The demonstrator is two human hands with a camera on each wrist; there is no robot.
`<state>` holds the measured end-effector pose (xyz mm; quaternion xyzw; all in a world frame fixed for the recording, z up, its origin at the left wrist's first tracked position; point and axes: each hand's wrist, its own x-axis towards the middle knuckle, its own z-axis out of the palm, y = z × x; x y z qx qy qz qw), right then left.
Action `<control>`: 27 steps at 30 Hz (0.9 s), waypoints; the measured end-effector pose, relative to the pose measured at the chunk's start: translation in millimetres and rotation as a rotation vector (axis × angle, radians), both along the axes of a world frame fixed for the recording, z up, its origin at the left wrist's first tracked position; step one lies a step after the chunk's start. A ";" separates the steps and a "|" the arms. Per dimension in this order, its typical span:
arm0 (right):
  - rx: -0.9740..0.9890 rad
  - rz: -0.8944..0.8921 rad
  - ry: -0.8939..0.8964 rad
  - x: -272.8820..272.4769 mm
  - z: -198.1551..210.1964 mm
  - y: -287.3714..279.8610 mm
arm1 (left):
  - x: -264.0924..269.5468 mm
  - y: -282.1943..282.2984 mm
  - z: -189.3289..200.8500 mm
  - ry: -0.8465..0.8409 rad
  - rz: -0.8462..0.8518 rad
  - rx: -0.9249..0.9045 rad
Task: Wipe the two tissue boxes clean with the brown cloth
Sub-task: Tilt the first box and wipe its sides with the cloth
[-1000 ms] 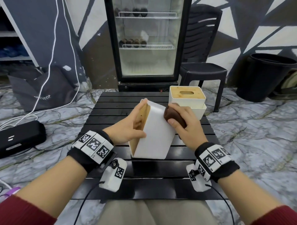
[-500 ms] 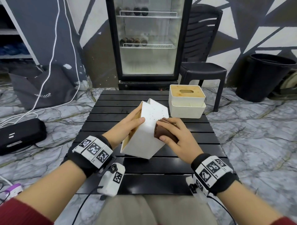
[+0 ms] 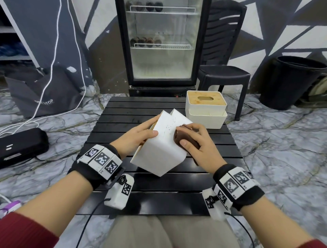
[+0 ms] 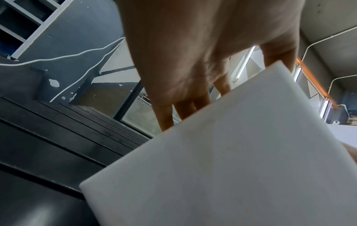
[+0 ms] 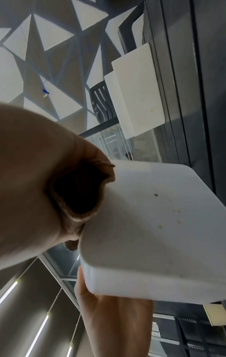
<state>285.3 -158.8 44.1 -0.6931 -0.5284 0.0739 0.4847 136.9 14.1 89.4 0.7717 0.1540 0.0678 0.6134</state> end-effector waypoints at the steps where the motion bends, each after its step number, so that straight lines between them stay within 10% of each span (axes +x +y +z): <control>1: 0.004 -0.019 -0.002 2.9 -1.4 1.0 | 0.7 1.3 0.3 0.005 -0.015 -0.005; 27: 0.043 -0.164 0.182 55.7 -1.4 31.4 | 6.0 16.6 -7.0 -0.019 -0.135 -0.102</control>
